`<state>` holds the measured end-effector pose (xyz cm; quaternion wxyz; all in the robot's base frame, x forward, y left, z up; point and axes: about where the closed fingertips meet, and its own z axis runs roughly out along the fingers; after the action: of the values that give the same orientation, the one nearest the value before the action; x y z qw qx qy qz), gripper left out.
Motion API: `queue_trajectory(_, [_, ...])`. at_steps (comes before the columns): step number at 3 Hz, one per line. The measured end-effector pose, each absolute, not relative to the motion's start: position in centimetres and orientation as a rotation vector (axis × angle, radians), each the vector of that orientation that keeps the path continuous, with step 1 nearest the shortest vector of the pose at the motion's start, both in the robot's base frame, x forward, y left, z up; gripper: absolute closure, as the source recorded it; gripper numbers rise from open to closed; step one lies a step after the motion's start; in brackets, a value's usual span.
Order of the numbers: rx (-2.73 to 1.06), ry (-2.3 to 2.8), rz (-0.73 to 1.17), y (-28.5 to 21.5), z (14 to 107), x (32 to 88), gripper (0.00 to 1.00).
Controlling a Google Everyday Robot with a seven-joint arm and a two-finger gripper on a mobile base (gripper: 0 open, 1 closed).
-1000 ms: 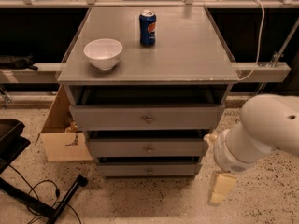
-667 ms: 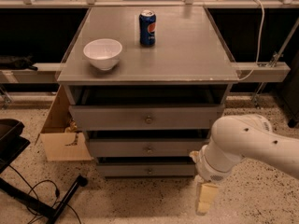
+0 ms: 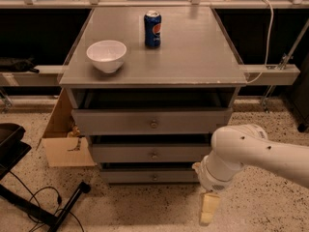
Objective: Open middle drawer
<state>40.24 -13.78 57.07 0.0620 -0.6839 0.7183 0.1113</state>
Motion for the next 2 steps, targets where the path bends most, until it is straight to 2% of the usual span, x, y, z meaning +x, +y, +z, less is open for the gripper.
queue_trajectory(1, [-2.061,2.151,0.301,-13.3,55.9,41.0,0.0])
queue_trajectory(2, [-2.078,2.12,0.145,-11.9,52.0,44.4,0.0])
